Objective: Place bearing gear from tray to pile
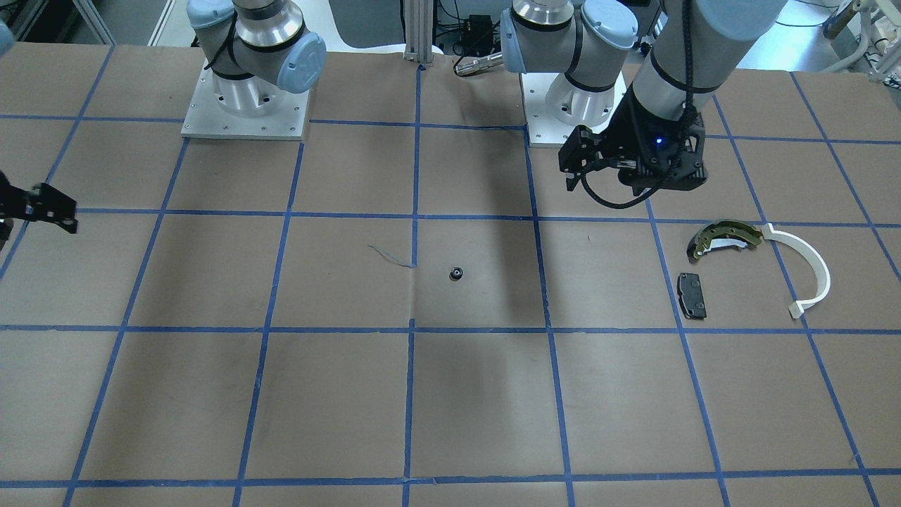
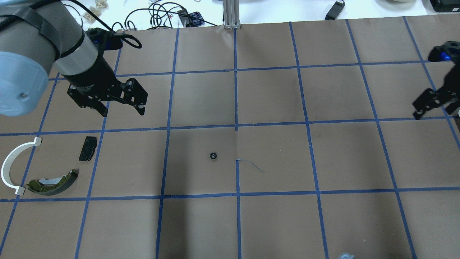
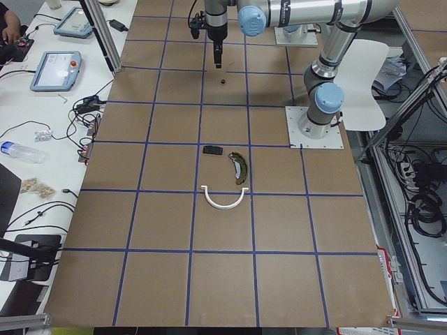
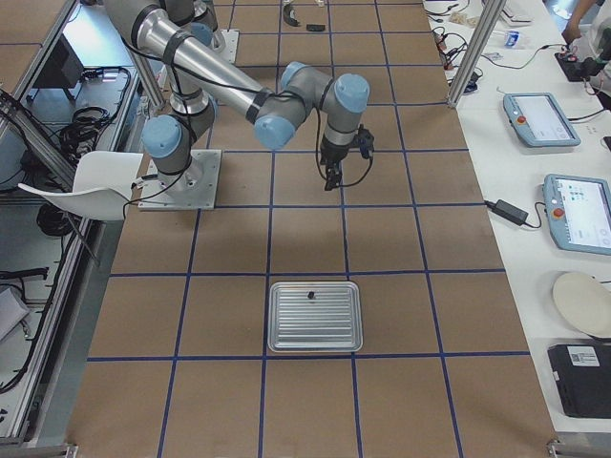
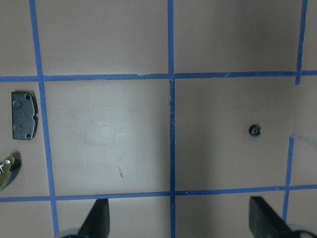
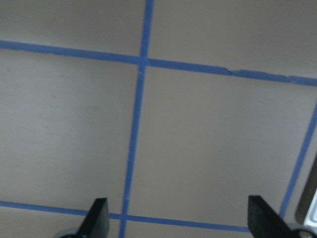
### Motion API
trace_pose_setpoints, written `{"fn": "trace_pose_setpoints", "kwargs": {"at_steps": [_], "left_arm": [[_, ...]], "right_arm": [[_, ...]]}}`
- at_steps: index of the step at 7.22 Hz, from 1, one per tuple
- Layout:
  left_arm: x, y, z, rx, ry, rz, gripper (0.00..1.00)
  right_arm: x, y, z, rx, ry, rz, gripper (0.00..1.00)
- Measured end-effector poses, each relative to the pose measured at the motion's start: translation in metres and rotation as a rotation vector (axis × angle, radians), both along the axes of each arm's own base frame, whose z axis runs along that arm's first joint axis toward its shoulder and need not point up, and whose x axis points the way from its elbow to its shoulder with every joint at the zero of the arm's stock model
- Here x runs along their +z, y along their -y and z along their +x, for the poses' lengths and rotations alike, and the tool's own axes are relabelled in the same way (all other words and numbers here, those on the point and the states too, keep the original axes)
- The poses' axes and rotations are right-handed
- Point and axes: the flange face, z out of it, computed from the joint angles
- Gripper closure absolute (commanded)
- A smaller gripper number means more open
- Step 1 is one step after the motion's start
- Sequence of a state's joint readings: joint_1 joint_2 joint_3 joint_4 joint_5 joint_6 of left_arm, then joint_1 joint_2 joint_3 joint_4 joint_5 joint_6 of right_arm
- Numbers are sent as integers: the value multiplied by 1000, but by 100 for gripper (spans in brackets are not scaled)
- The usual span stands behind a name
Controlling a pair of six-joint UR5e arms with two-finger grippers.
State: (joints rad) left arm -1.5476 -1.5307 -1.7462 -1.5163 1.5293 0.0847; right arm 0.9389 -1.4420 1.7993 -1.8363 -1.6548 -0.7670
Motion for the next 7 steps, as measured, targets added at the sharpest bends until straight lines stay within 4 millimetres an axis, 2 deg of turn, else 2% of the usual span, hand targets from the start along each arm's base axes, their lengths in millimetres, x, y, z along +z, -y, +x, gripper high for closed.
{"fn": "trace_pose_setpoints", "kwargs": {"at_steps": [1, 2, 3, 4, 5, 7], "left_arm": [[-30, -11, -33, -57, 1, -17, 0], [-63, -25, -63, -98, -2, -41, 0], [-93, -36, -80, -114, -7, -44, 0], [-114, -39, -87, -104, -10, -39, 0], [-131, -36, -91, -66, -10, -28, 0], [-161, -21, -94, 33, 3, -18, 0]], "right_arm": [[-9, -20, -64, 24, -13, -17, 0], [-30, -34, -121, 56, -27, -33, 0], [-63, -40, -170, 102, -48, -54, 3], [-93, -41, -206, 152, -82, -81, 18], [-116, -40, -229, 184, -100, -95, 20], [-138, -40, -240, 212, -86, -96, 21]]}}
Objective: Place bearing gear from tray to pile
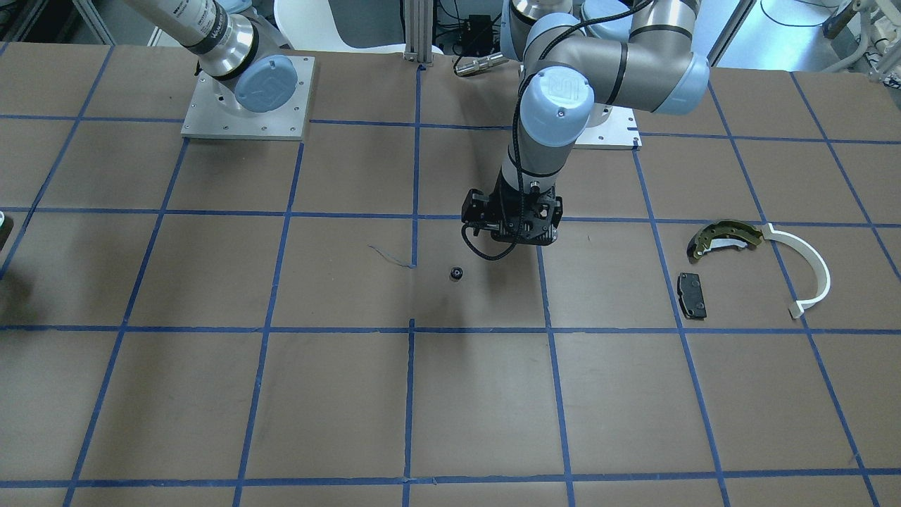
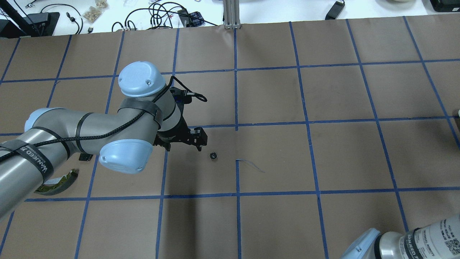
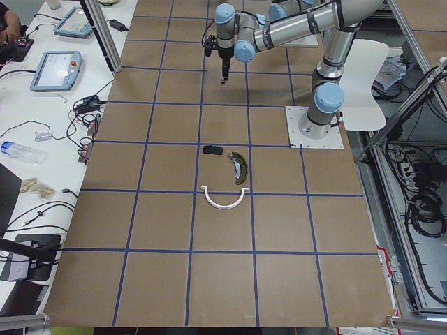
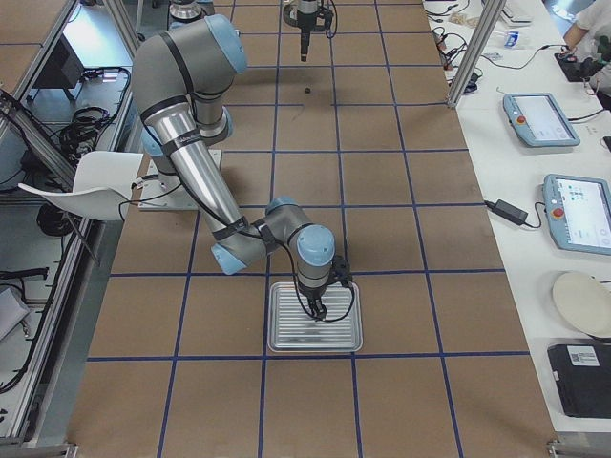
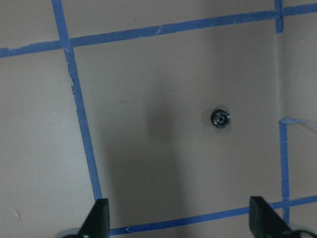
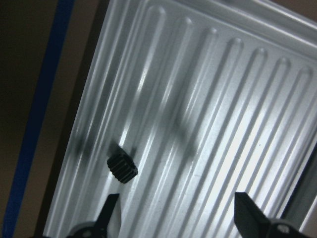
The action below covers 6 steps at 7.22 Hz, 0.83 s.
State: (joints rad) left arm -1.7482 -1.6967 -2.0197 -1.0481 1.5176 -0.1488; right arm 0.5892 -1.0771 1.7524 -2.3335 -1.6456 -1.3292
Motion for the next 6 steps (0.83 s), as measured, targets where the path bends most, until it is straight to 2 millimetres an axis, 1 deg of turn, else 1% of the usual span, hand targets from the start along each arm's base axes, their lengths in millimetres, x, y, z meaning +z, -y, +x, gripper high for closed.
{"fn": "trace_pose_setpoints", "kwargs": {"at_steps": [2, 3, 4, 5, 6], "left_arm": [[-25, 14, -7, 47, -1, -23, 0], [-37, 16, -15, 48, 1, -24, 0], [-50, 16, -23, 41, 7, -12, 0], [-62, 15, -28, 35, 12, 6, 0], [-74, 14, -33, 31, 17, 22, 0]], "right_arm": [[-5, -1, 5, -9, 55, 4, 20], [-7, -2, 6, -14, 71, 9, 21], [-9, -2, 7, -16, 79, 11, 35], [-11, -2, 8, -17, 84, 14, 44], [-13, -1, 8, -16, 86, 16, 45]]}}
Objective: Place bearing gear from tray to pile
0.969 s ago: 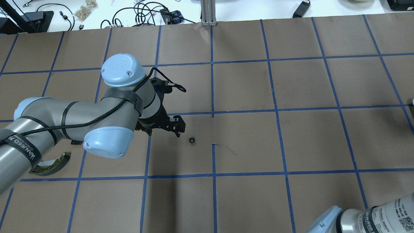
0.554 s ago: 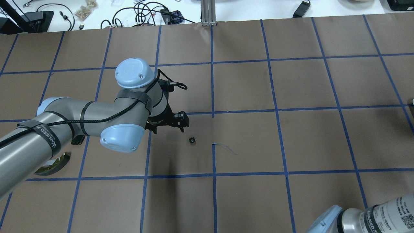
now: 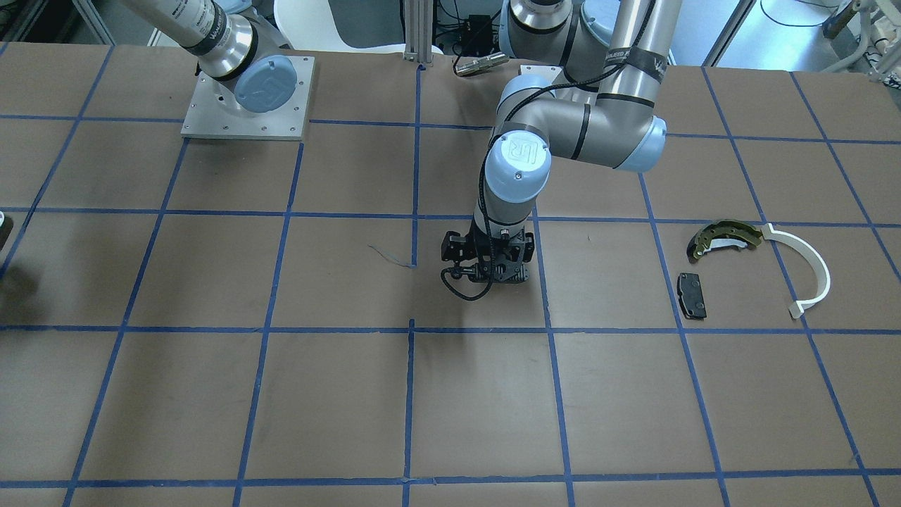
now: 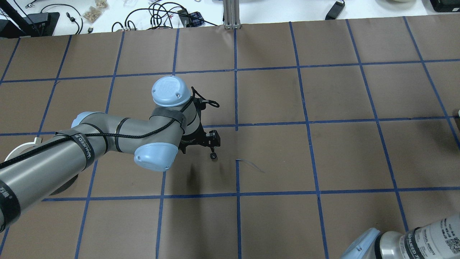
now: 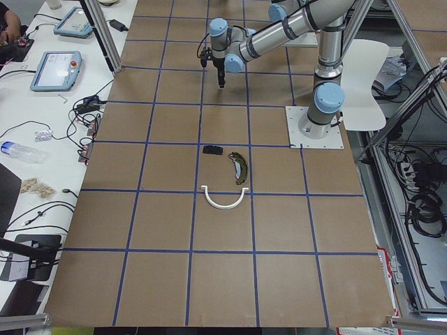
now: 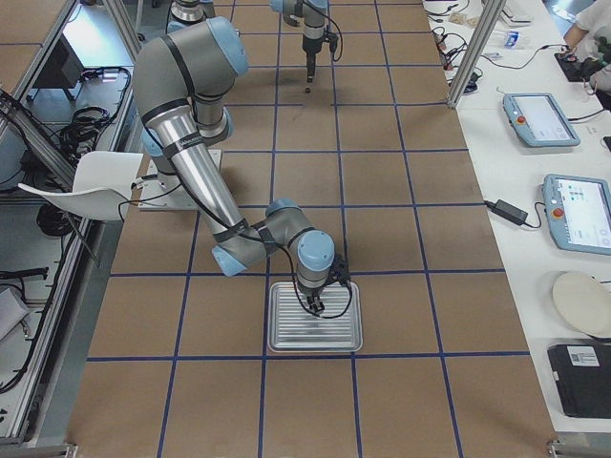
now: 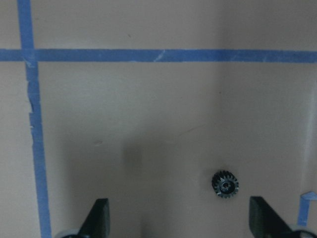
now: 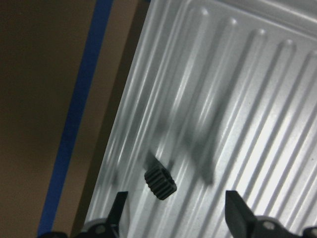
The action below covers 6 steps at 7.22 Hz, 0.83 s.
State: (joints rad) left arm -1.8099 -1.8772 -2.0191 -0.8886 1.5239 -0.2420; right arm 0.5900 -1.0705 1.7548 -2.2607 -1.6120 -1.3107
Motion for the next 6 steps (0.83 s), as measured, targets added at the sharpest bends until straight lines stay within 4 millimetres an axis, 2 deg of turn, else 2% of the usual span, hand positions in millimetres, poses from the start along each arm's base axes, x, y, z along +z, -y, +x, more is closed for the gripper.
{"fn": "trace_pose_setpoints", "kwargs": {"at_steps": [2, 3, 4, 5, 6], "left_arm": [[-17, -3, -15, -10, 2, 0, 1], [-24, -3, -19, -17, 1, -1, 23], [-29, -4, -22, -21, 0, 2, 42], [-31, -5, -24, -25, -1, 7, 67], [-32, -7, -26, -30, -1, 12, 97]], "right_arm": [[-1, 2, 2, -6, 1, 1, 47], [-2, 2, 3, -20, 6, 3, 48], [-3, 2, 4, -32, 13, 6, 54], [-4, 2, 4, -37, 18, 8, 63], [-5, 2, 4, -39, 20, 9, 76]]}}
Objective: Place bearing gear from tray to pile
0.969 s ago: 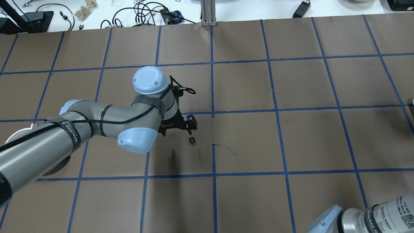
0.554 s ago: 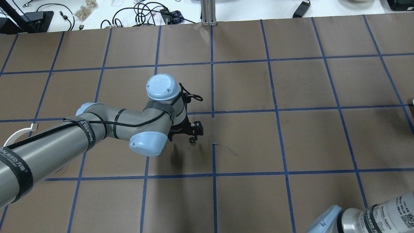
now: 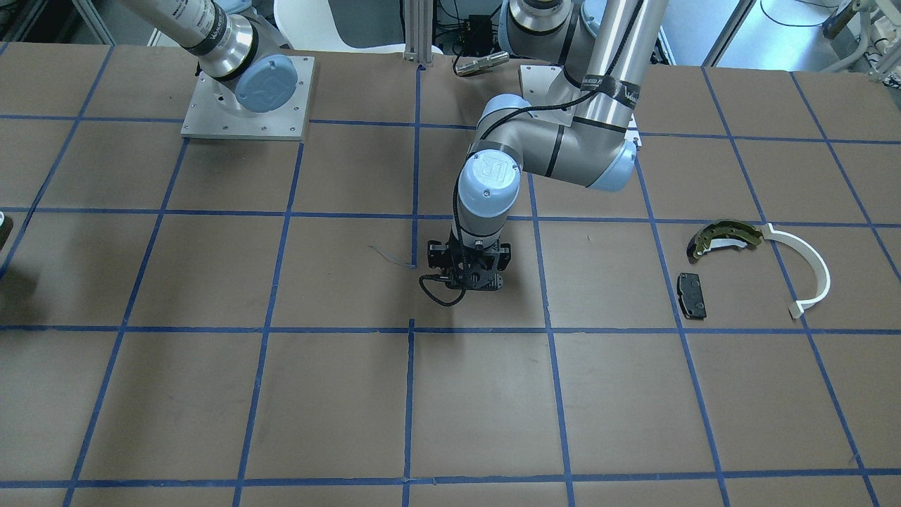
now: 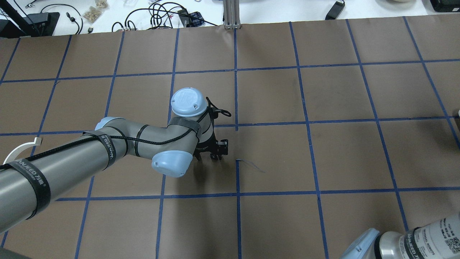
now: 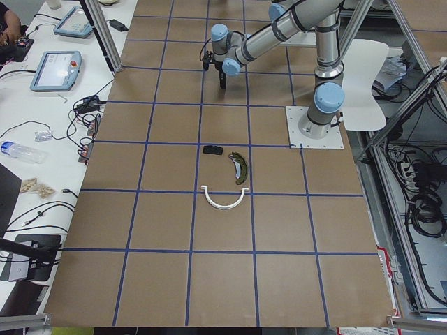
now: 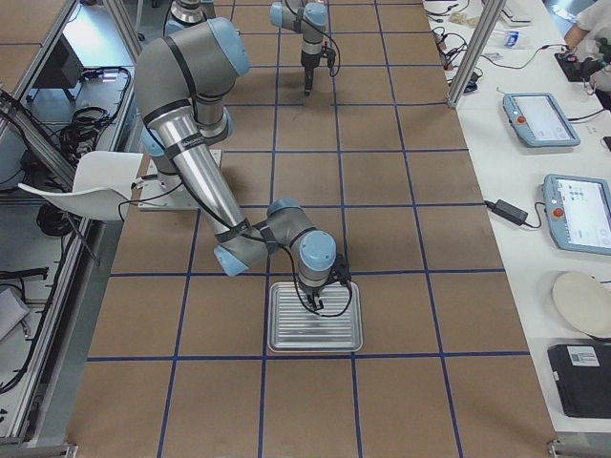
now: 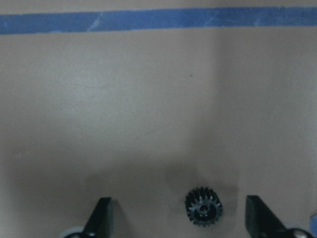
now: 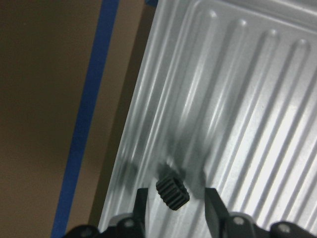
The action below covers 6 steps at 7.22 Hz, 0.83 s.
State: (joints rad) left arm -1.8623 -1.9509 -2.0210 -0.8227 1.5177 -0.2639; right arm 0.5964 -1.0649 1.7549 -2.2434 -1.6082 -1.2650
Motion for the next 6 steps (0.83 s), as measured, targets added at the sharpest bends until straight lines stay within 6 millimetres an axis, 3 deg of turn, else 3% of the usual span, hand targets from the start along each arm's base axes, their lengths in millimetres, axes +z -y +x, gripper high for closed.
{"fn": "trace_pose_setpoints", "kwargs": {"at_steps": [1, 2, 4, 6], "left_arm": [[-1, -2, -1, -4, 2, 7, 100], [0, -2, -2, -8, 3, 7, 100], [11, 0, 0, -13, -1, -15, 100], [26, 17, 16, 10, -6, -43, 100]], "right_arm": [[0, 0, 0, 0, 0, 1, 90], [0, 0, 0, 0, -1, 1, 97], [2, 1, 1, -5, -5, -2, 100], [12, 3, 3, -18, -24, -4, 100]]}}
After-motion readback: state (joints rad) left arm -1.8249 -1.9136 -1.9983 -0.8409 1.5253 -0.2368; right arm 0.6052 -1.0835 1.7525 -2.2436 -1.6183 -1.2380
